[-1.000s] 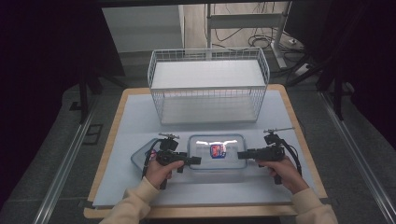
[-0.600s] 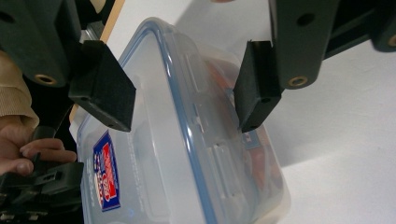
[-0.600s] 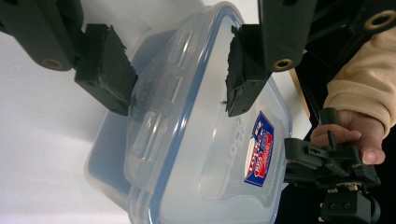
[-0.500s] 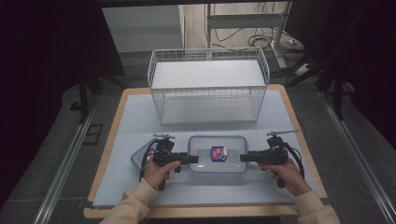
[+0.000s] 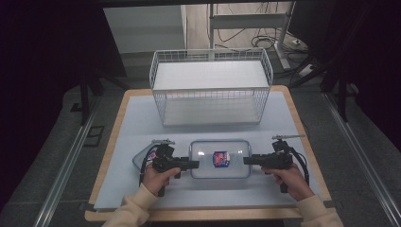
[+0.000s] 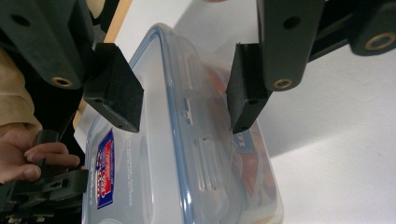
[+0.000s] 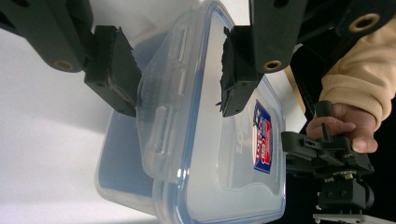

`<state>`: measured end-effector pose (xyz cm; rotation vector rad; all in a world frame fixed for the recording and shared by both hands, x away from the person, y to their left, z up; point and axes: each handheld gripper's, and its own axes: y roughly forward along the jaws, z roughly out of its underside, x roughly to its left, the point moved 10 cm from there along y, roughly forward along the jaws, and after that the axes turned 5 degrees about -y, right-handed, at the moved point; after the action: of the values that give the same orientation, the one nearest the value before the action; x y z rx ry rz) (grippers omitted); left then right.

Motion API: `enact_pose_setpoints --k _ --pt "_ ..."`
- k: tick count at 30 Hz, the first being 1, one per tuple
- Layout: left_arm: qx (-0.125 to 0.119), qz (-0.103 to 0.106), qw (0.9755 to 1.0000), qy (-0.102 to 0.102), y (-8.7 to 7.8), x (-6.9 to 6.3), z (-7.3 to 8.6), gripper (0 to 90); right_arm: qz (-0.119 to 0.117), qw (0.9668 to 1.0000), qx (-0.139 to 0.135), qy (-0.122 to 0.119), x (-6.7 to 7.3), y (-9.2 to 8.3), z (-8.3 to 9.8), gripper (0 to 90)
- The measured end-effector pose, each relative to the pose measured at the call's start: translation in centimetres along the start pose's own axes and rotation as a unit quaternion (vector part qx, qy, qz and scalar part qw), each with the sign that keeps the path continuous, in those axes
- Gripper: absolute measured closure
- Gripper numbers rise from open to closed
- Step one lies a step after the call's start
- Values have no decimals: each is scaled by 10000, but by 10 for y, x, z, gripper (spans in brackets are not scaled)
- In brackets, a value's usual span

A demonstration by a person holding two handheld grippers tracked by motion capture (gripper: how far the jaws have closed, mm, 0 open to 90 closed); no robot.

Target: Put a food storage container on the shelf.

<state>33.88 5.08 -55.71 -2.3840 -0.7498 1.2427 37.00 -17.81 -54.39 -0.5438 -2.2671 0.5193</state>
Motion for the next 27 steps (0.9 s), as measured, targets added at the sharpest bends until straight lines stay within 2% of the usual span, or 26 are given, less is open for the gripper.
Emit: enact_pose_setpoints --k 3,13,18,27 --pt "2 -36 10000 91 -1 -1 2 470 -26 10000 -17 -18 1 -1 1 503" --pt "-57 43 10000 23 -2 -1 3 492 -95 9999 -76 -14 1 -1 1 507" --pt "-19 29 10000 91 -3 -1 3 494 -87 9999 -89 -22 1 -1 1 508" --pt "-55 57 9999 96 -3 -1 3 504 -95 9999 -114 -26 2 -2 1 511"
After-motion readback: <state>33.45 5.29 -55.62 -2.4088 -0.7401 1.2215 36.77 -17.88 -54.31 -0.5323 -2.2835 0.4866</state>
